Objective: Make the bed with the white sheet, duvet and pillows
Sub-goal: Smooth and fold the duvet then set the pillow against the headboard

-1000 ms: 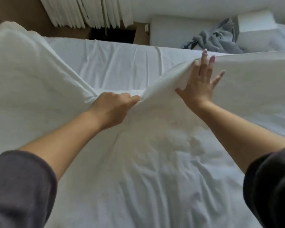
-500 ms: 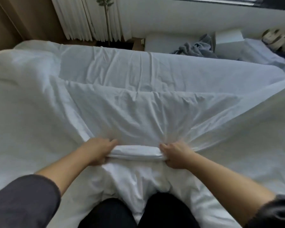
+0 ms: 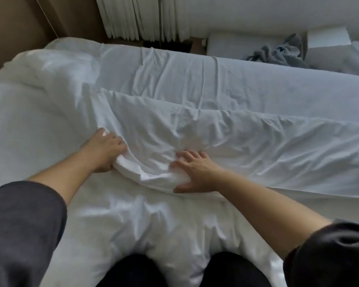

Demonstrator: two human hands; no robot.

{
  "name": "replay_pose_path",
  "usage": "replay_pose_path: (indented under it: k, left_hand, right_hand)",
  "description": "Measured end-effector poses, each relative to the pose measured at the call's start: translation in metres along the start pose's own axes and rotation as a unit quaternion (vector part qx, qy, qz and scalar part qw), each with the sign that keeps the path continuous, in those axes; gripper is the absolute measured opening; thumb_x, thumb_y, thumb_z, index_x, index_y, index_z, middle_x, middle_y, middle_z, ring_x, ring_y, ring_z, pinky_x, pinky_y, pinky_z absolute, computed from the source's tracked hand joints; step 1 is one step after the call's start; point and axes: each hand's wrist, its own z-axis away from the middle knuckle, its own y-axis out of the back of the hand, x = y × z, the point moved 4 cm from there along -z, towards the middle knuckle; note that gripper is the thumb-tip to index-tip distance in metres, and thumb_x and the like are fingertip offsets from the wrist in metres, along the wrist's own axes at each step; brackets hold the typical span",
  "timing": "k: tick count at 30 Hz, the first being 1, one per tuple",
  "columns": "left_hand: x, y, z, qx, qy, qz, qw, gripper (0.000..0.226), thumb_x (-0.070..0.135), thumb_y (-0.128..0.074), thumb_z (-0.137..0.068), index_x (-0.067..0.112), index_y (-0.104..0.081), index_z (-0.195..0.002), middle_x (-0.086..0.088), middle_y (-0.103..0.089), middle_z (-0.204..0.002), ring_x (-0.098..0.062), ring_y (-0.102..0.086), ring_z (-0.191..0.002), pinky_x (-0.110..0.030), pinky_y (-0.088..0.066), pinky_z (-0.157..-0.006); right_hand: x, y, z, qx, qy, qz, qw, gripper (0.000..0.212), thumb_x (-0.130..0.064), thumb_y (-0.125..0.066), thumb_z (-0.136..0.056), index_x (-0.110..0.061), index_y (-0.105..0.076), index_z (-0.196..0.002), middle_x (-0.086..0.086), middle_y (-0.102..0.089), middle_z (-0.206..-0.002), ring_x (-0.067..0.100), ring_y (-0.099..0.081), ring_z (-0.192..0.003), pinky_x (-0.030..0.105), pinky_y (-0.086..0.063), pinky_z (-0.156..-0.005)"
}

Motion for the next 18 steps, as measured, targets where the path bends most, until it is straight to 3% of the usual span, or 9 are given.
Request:
replay_pose_path:
  k: [3, 7, 13, 18]
  left_hand:
    - [-0.016, -0.033, -0.006, -0.109, -0.019, -0.022, 0.994, 0.030, 0.023, -0.050, -0.091, 0.023, -0.064, -0.117, 0.003, -0.064, -0.121, -0.021, -0.058, -0.115, -0.031, -0.041, -0.096]
    - [0.021, -0.081, -0.001, -0.229, -0.046, 0.068, 0.970, 0.032, 0.019, -0.052, -0.090, 0.018, -0.062, -0.121, -0.002, -0.063, -0.125, -0.024, -0.059, -0.118, -0.035, -0.047, -0.097]
    - [0.031, -0.098, 0.005, -0.216, -0.008, 0.105, 0.971, 0.040, 0.022, -0.049, -0.091, 0.012, -0.051, -0.130, -0.006, -0.058, -0.131, -0.026, -0.053, -0.122, -0.038, -0.037, -0.107]
    - [0.019, -0.092, 0.012, -0.159, 0.013, 0.122, 0.980, 0.045, 0.022, -0.048, -0.091, 0.019, -0.045, -0.135, -0.001, -0.049, -0.137, -0.023, -0.043, -0.129, -0.035, -0.028, -0.108]
  right_hand:
    - [-0.018, -0.016, -0.024, -0.048, 0.025, 0.001, 0.999, 0.081, -0.078, -0.042, -0.082, -0.044, -0.017, -0.151, 0.006, -0.006, -0.163, 0.026, -0.004, -0.150, 0.059, -0.008, -0.117]
    - [-0.023, -0.039, -0.032, -0.127, 0.034, -0.002, 0.991, 0.088, -0.078, -0.039, -0.084, -0.042, 0.002, -0.153, 0.009, 0.019, -0.162, 0.032, 0.019, -0.148, 0.068, 0.009, -0.112]
    - [-0.028, -0.032, -0.037, -0.179, 0.031, -0.018, 0.983, 0.092, -0.073, -0.049, -0.083, -0.040, 0.000, -0.154, 0.012, 0.022, -0.161, 0.035, 0.021, -0.147, 0.070, 0.009, -0.110]
    - [-0.046, -0.025, -0.059, -0.135, 0.023, 0.004, 0.991, 0.099, -0.072, -0.053, -0.081, -0.033, 0.001, -0.155, 0.021, 0.019, -0.159, 0.035, 0.018, -0.148, 0.072, 0.004, -0.109]
